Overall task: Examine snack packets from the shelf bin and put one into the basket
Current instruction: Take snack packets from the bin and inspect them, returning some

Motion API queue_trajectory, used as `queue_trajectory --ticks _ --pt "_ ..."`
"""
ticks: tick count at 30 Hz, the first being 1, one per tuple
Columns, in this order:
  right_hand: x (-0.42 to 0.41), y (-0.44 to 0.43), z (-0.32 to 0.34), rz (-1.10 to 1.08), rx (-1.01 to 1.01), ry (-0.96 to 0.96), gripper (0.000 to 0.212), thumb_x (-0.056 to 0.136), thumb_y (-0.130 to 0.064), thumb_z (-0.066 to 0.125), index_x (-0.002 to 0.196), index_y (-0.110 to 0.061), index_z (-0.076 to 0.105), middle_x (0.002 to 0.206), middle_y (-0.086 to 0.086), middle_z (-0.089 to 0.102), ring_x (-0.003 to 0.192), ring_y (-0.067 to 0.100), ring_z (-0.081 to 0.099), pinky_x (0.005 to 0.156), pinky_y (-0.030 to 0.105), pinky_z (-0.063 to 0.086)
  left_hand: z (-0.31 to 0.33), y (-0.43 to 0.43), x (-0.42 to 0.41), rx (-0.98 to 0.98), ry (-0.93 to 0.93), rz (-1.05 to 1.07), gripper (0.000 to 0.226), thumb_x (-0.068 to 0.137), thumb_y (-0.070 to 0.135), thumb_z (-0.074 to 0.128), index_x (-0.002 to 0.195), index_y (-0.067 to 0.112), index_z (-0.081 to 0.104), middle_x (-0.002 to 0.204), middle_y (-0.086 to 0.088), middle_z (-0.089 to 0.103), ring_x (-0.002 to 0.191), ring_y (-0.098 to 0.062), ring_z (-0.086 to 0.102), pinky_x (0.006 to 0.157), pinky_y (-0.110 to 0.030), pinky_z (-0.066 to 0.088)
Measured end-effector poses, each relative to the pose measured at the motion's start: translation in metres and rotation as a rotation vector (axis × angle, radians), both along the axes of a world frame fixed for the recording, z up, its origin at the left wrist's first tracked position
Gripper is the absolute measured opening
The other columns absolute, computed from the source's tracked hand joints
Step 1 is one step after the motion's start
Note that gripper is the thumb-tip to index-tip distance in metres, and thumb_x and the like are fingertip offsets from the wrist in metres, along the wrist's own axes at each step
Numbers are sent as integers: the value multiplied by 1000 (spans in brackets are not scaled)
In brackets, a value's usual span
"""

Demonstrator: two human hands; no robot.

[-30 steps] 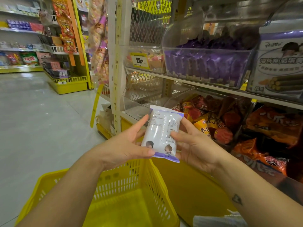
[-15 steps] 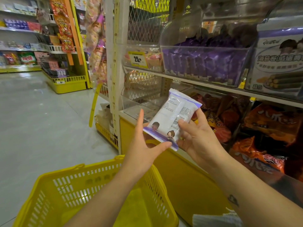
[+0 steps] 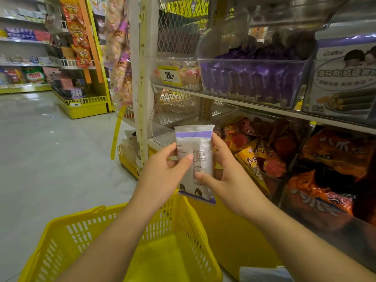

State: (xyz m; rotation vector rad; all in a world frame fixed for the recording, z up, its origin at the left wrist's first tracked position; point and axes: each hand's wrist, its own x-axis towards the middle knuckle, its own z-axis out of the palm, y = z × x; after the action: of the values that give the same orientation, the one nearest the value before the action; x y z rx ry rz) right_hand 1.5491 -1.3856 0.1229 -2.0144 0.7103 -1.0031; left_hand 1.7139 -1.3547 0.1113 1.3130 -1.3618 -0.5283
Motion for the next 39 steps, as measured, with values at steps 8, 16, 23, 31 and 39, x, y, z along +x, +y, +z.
queue_trajectory --ticks 8,16,23,31,39 --pt "-1 9 2 -39 -169 223 91 86 -19 70 148 -51 11 135 -18 52 113 1 57 86 33 55 8 4 -4 175 -156 149 90 66 43 53 151 39 23 93 24 64 60 5 61 54 -19 44" --pt "1 11 2 -21 -240 231 90 84 -22 72 144 -57 15 130 -26 48 111 -4 56 83 22 54 -3 1 0 118 -139 114 61 89 28 47 148 37 34 85 3 72 62 -7 65 58 -27 56" --pt "-5 1 4 -24 -124 168 83 85 -16 71 142 -54 23 107 -30 56 79 -7 63 62 13 50 -10 -4 12 191 119 -164 72 93 8 57 153 30 23 126 6 66 105 -14 68 90 -47 55" --pt "-12 -9 -1 -50 1 122 82 85 -12 72 142 -50 28 116 -17 58 99 2 64 77 28 59 -25 -4 -12 219 127 -292 104 84 -4 64 151 46 2 126 35 42 103 22 53 74 -14 52" --pt "-20 -8 10 -33 134 26 79 86 -10 69 149 -33 28 134 -10 56 117 4 58 88 33 56 -19 -6 -13 235 352 -401 89 81 21 66 151 42 15 130 33 54 117 4 57 93 -30 51"
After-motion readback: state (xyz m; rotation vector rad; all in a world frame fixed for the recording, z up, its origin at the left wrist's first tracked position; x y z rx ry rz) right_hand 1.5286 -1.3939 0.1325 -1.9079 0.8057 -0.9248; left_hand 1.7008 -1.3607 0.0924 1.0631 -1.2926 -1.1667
